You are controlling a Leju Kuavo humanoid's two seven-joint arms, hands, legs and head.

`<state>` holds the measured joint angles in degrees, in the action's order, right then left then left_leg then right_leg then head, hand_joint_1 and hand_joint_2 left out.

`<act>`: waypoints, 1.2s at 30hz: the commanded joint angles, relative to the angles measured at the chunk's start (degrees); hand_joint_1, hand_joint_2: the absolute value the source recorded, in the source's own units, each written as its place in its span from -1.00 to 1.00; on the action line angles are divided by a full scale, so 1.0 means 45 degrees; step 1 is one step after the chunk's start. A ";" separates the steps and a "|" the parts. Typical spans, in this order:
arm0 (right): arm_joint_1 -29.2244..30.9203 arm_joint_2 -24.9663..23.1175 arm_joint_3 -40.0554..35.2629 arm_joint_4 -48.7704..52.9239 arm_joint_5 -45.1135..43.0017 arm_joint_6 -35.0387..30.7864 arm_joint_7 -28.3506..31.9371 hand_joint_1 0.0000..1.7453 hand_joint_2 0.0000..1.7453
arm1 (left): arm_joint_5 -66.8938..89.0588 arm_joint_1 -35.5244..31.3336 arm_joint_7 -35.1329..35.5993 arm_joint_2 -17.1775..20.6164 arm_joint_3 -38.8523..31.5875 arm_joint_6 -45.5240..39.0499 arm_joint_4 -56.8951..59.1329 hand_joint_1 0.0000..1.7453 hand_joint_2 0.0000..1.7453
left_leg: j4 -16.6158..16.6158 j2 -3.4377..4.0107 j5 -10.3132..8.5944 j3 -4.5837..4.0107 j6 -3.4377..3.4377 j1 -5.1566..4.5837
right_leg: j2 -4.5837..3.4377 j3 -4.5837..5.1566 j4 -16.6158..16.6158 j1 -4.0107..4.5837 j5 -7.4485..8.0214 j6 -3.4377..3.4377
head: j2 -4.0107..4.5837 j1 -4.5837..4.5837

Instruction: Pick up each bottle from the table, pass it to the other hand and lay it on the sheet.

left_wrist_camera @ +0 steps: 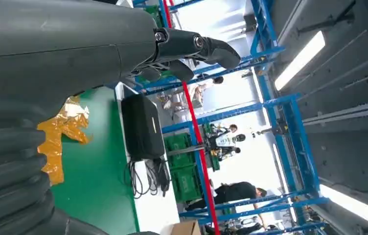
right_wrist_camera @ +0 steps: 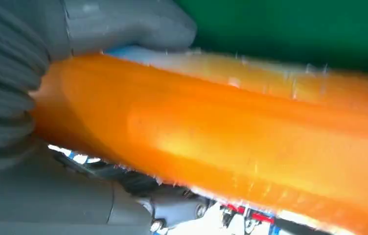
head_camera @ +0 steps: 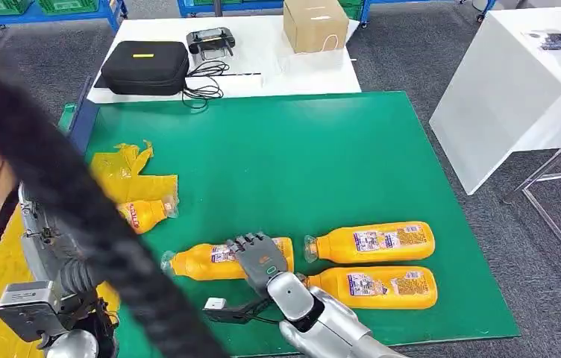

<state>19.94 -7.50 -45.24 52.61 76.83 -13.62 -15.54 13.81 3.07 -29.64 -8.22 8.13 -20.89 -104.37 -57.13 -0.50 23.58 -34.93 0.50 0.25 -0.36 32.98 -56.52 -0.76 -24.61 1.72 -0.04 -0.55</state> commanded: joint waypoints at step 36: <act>-0.2277 -0.0266 0.0901 0.4398 -0.8045 -0.2729 0.7976 0.98 1.00 | -0.2819 -0.0754 0.1871 0.1286 0.2869 0.5071 0.3087 -1.00 1.00 | 0.0012 -0.0001 0.0028 -0.0041 -0.0011 0.0008 | 0.0011 0.0034 0.0021 0.0010 -0.0015 -0.0012 | 0.0000 0.0000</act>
<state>5.88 -9.38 -35.80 79.50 39.97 -25.40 20.55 2.05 2.79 -21.55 -4.44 18.51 1.36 -94.40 -57.13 -0.51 23.67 -35.32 0.46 0.25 -0.36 33.37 -56.52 -0.77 -24.66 1.72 -0.04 -0.55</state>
